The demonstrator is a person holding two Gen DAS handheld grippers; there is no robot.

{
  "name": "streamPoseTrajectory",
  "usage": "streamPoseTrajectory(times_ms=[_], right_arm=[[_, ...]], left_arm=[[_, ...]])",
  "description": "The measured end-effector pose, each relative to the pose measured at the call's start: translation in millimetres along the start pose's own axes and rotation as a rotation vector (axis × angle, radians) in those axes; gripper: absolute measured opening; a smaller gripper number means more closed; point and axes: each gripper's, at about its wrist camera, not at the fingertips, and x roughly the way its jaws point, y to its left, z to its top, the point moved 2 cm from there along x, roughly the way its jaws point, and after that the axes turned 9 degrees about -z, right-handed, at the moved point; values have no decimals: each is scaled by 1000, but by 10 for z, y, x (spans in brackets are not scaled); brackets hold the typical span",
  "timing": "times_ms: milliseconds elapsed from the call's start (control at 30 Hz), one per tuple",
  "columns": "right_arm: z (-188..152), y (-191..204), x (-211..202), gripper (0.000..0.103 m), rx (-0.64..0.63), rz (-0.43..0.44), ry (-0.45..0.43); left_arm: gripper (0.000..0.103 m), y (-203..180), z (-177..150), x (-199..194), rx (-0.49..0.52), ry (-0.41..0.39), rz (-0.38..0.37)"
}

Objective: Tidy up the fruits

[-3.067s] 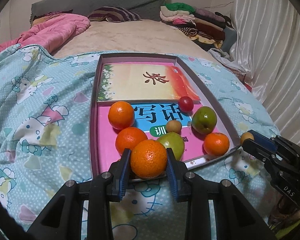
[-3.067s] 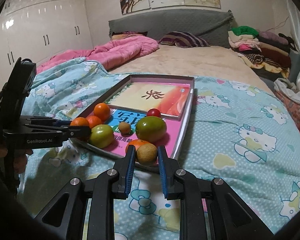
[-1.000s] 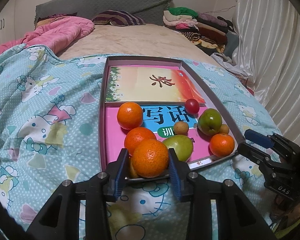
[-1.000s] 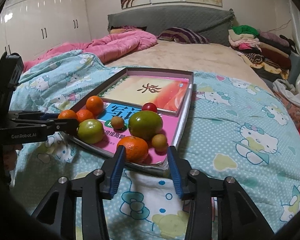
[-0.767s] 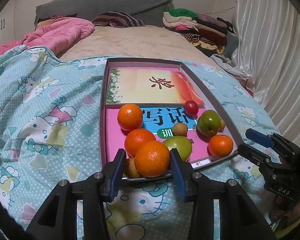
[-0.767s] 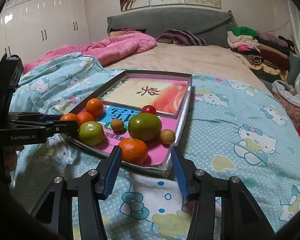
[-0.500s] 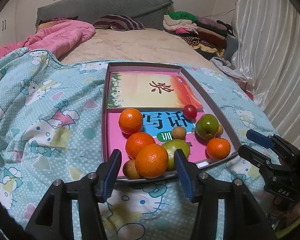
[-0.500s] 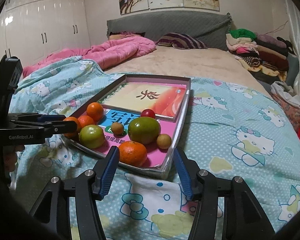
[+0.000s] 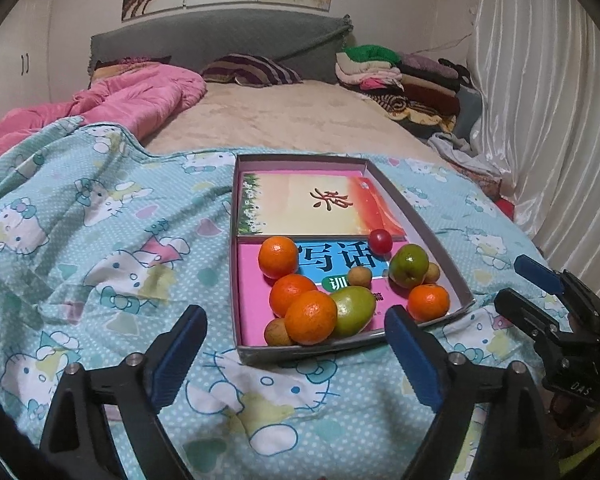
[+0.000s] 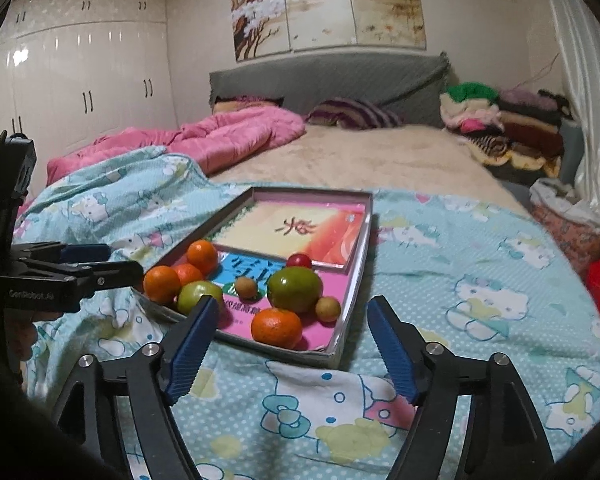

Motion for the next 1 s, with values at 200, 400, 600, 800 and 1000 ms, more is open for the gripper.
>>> streamPoseTrajectory(times_ms=[200,400,600,800,1000], right_arm=[[48,89,-259,81,1,-15,-75],[-84,142,-521,83,31,-29,-111],[-255,191,-594,83,75,-27,-64],[-426,184,-725,83,120,-60,-48],[-620,273,-791,83,105,-65,-6]], left_arm=[[99,-52,-76,-161,9,-22,1],[102,36,-219,-303,-41,-37,9],[102,84,-433,-398,-62,-43,37],[102,65,-625,-484,-73,-41,40],[102,16,-830,-543,-74,-21,49]])
